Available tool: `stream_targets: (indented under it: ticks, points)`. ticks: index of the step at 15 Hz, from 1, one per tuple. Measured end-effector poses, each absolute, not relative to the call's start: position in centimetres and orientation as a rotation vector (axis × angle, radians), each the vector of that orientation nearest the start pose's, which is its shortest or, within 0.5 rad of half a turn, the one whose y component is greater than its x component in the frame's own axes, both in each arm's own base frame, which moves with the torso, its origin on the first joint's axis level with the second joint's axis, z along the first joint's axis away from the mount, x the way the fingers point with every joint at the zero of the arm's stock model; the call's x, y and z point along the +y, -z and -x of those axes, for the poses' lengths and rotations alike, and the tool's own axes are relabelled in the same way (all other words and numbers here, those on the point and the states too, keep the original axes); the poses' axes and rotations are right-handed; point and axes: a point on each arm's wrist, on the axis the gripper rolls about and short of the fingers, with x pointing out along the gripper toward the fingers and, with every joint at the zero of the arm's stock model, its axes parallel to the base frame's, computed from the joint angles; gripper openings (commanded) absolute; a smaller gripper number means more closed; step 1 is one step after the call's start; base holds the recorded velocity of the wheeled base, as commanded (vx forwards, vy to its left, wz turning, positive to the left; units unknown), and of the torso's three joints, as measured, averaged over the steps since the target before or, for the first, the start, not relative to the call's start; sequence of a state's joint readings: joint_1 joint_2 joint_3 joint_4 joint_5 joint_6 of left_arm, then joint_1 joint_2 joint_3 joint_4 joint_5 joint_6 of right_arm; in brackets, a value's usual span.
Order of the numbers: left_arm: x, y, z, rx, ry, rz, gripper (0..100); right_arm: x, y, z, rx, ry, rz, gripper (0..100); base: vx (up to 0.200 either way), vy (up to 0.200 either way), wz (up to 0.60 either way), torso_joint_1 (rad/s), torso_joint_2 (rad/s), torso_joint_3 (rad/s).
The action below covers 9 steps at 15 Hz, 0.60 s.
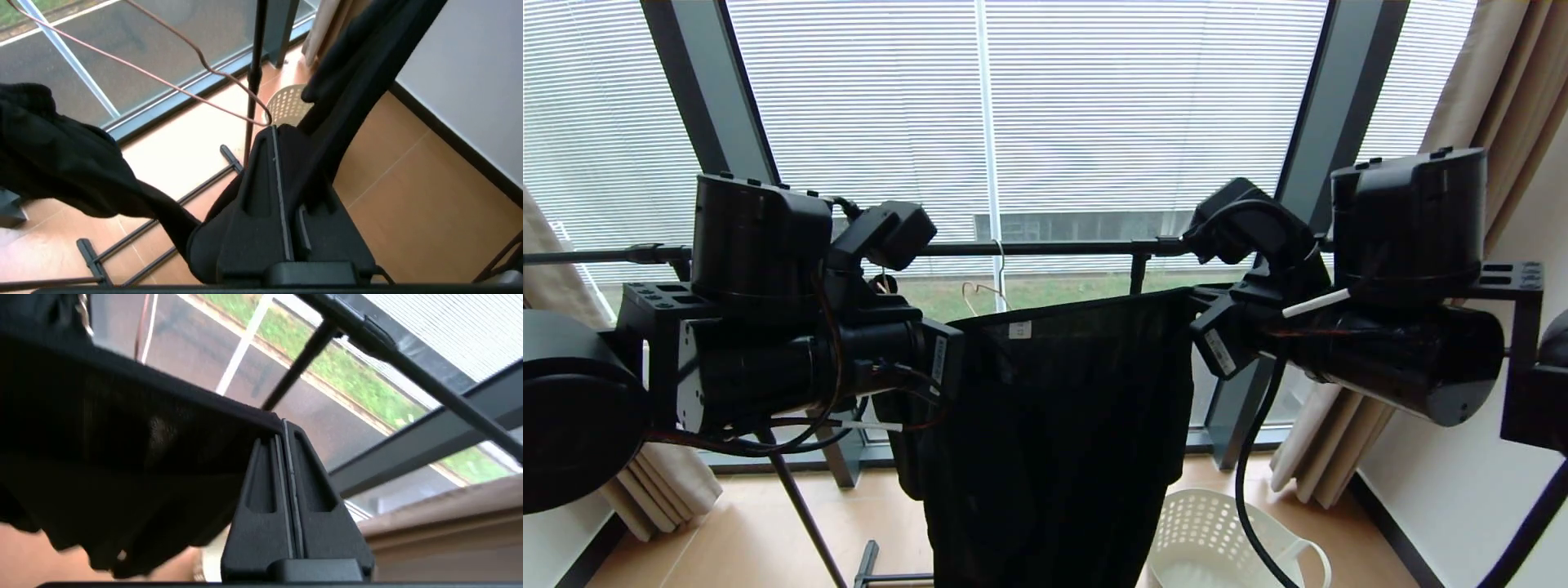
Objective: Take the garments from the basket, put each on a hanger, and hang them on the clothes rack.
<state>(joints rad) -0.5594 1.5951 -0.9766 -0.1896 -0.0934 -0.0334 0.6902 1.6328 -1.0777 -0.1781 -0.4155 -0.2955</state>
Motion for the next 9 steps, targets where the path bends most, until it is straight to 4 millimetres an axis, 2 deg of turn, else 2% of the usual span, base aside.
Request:
stream_targets:
  ticks: [3,5,9]
  points:
    - [-15.2,-22.7,-24.0,0.454,0.625,-0.076,0,18.6,-25.5,-22.4,0.238,-0.341,0.47,0,0.0,0.0,0.0,0.0,0.0,0.0]
    - [-14.6,-23.2,-23.5,0.494,0.612,-0.084,0,18.3,-25.0,-21.7,0.261,-0.347,0.439,0,0.0,0.0,0.0,0.0,0.0,0.0]
    - [-14.6,-25.1,-24.1,0.426,0.612,-0.09,0,17.8,-24.9,-19.8,0.29,-0.388,0.466,0,0.0,0.0,0.0,0.0,0.0,0.0]
